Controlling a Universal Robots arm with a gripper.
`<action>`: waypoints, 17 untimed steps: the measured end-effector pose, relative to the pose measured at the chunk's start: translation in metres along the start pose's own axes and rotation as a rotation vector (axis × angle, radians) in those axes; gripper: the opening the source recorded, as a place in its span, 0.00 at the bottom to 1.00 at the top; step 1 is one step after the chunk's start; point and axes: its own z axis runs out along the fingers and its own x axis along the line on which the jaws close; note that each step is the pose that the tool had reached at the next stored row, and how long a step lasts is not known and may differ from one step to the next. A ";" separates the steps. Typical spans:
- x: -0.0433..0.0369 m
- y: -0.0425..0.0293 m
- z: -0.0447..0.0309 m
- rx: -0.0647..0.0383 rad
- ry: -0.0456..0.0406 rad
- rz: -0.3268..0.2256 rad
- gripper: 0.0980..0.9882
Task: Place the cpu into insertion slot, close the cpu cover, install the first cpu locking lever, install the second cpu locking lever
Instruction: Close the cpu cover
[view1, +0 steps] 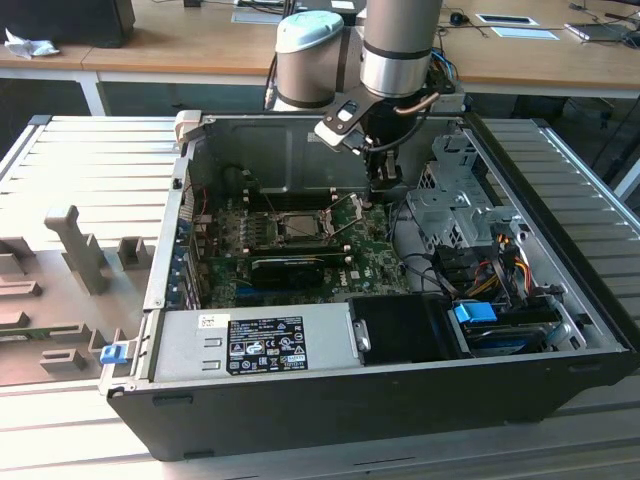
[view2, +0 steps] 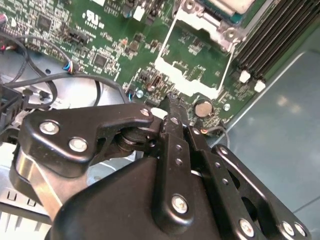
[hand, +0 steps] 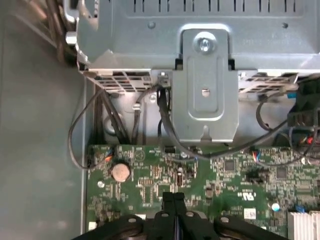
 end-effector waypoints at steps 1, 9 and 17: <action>0.0000 0.0017 0.0022 0.002 0.0001 0.000 0.01; -0.0003 0.0045 0.0202 0.005 0.0000 0.000 0.01; -0.0002 0.0045 0.0207 0.056 0.0000 0.001 0.01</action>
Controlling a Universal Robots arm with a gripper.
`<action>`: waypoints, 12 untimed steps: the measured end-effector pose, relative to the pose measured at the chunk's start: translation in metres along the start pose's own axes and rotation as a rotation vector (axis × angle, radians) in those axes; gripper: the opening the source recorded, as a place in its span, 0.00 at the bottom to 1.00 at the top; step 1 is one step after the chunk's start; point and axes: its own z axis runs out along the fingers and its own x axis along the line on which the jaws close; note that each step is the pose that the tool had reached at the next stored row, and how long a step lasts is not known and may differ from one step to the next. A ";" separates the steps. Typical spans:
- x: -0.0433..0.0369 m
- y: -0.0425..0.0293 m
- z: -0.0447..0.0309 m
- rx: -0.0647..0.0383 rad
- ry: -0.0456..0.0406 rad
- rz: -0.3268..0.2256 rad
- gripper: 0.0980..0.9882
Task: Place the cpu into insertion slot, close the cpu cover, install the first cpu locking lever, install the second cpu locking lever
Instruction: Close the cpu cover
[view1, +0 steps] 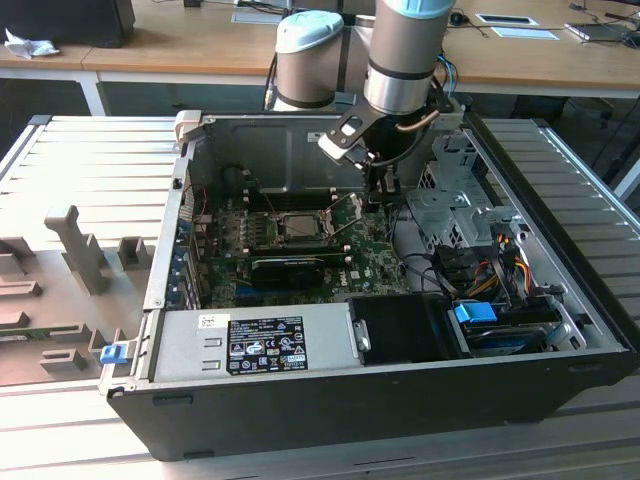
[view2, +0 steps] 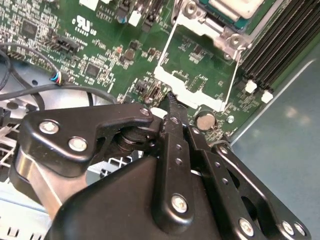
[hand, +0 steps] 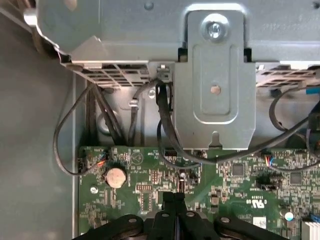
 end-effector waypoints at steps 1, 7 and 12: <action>0.0000 0.0000 -0.0002 0.005 -0.0002 0.000 0.01; 0.0000 -0.0099 -0.0013 0.022 -0.0001 0.000 0.01; 0.0000 -0.0279 -0.0017 0.022 -0.0001 0.000 0.01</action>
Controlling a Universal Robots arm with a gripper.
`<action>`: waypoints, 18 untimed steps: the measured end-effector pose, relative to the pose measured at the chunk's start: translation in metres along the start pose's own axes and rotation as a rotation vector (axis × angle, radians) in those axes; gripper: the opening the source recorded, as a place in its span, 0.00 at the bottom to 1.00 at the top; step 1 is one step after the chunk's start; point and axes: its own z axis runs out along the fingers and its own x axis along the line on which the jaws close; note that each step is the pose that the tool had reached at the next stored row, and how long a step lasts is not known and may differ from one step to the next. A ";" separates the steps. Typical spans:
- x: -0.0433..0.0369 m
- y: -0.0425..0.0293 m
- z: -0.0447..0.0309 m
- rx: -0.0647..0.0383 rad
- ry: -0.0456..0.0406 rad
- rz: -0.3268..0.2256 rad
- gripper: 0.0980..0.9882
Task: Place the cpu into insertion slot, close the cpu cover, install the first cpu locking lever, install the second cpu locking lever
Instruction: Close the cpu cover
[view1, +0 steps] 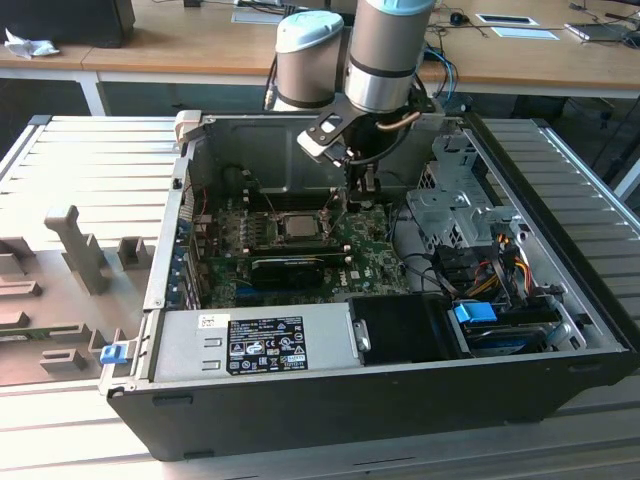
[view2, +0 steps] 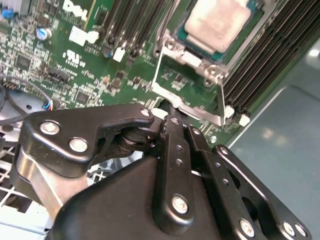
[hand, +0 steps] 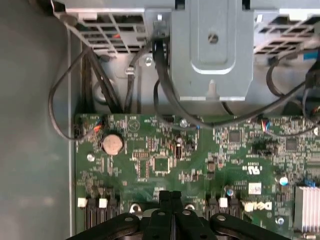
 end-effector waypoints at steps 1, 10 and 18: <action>0.0000 -0.0019 0.0000 0.000 -0.0001 0.000 0.01; 0.0000 -0.0378 0.0015 -0.002 0.0000 0.000 0.01; -0.0003 -0.0517 0.0098 -0.002 -0.0002 -0.008 0.01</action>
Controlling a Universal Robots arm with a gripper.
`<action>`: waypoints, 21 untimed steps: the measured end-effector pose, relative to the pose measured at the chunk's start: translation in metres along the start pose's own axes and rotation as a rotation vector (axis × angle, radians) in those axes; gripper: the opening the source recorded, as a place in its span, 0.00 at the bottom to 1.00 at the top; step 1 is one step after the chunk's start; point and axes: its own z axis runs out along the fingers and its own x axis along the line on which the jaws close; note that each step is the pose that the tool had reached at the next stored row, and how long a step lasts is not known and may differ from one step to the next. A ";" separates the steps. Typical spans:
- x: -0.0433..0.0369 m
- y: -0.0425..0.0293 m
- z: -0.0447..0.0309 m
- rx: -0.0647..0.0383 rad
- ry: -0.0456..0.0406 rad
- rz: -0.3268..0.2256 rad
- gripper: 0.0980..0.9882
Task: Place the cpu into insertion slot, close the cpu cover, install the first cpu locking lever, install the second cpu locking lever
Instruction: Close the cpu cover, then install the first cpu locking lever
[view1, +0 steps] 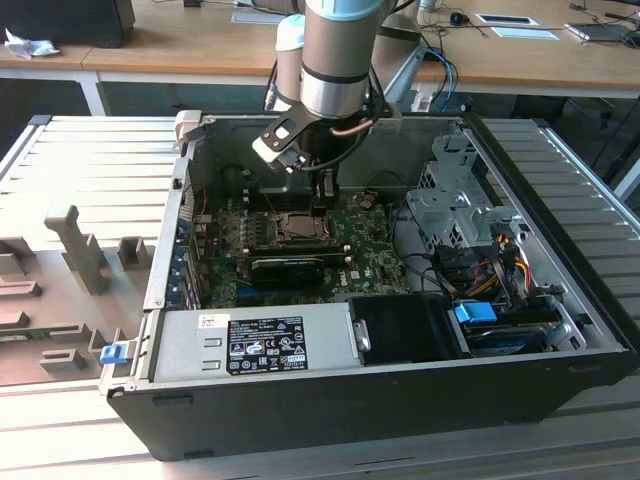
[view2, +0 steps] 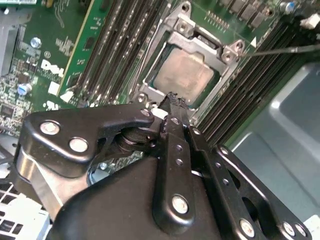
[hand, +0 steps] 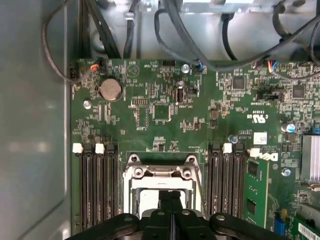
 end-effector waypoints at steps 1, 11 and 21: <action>0.0001 -0.0043 0.0002 -0.002 0.0006 -0.001 0.01; 0.0001 -0.0196 0.0007 -0.002 0.0005 -0.001 0.01; 0.0004 -0.0230 -0.0146 -0.009 0.0007 -0.001 0.01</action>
